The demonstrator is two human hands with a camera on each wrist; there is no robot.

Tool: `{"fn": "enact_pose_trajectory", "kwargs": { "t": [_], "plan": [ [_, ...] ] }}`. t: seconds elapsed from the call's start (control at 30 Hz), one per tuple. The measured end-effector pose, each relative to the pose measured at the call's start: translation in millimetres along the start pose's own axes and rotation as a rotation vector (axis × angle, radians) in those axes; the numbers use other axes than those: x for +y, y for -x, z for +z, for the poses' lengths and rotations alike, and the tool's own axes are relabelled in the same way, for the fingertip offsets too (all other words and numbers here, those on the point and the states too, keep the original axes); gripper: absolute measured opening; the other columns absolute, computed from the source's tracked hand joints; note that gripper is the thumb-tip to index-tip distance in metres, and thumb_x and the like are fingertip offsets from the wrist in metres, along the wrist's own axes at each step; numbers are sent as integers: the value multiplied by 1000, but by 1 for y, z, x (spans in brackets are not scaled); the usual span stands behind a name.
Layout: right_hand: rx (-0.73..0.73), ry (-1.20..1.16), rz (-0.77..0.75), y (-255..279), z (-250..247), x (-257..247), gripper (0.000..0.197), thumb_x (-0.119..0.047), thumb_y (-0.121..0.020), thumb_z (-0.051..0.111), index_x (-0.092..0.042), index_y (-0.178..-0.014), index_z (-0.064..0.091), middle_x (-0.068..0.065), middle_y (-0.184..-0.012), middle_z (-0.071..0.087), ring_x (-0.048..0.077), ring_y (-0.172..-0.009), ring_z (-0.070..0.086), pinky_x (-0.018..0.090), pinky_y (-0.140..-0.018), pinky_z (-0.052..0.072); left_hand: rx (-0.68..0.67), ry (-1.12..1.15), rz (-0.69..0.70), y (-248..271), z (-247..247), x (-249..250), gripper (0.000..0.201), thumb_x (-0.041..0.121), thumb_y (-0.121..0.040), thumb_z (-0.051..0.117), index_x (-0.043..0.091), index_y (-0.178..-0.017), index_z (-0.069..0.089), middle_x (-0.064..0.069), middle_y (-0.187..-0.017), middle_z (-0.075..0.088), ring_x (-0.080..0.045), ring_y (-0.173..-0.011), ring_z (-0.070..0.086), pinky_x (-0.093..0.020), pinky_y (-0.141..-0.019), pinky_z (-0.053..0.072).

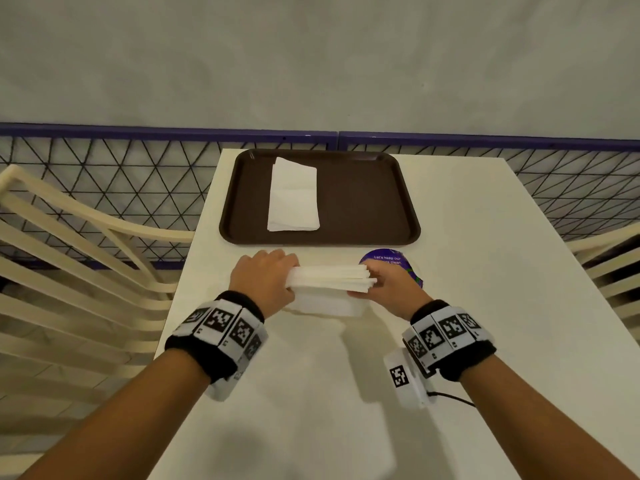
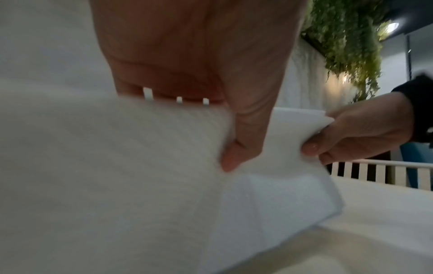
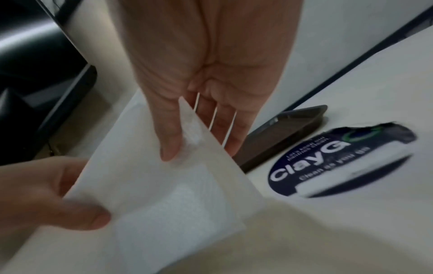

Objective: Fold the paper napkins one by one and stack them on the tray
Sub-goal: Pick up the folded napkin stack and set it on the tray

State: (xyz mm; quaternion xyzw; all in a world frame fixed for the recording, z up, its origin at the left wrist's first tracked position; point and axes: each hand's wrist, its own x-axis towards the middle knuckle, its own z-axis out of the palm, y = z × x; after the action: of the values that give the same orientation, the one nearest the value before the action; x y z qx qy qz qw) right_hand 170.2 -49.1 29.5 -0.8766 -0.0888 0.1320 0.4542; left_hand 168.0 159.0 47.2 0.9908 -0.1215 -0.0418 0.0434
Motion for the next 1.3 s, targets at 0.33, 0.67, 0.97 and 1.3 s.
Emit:
{"fn": "enact_pose_trajectory", "kwargs": {
  "t": [0.33, 0.67, 0.97, 1.3],
  "plan": [
    [-27, -196, 197, 2, 9, 35, 46, 0, -82, 66, 0, -124, 46, 8, -112, 56, 22, -105, 55, 30, -93, 46, -23, 1023, -247, 28, 44, -53, 42, 3, -77, 71, 37, -92, 53, 16, -98, 57, -5, -88, 53, -12, -71, 41],
    [-84, -421, 265, -8, 22, 40, 67, 11, -62, 70, -4, -122, 45, 4, -106, 57, 15, -98, 56, 19, -80, 47, -52, 1405, -225, 28, 69, -54, 77, 24, -42, 80, 27, -112, 50, 7, -112, 57, 4, -98, 58, -16, -78, 51],
    [-104, -449, 278, -18, 21, 32, 48, 14, -72, 68, -1, -117, 58, 14, -113, 64, 20, -100, 60, 32, -93, 48, 105, 1251, -186, 14, 68, -48, 39, 3, -63, 80, 22, -82, 52, 11, -80, 62, 4, -72, 58, -3, -65, 44],
    [-126, -366, 248, -20, 11, 41, 67, 10, -69, 74, -14, -124, 43, -5, -107, 57, 10, -103, 55, 17, -84, 48, 4, 1255, -106, 26, 72, -61, 63, -16, -68, 71, 31, -104, 50, 34, -96, 62, 21, -88, 54, 0, -72, 43]
  ]
}}
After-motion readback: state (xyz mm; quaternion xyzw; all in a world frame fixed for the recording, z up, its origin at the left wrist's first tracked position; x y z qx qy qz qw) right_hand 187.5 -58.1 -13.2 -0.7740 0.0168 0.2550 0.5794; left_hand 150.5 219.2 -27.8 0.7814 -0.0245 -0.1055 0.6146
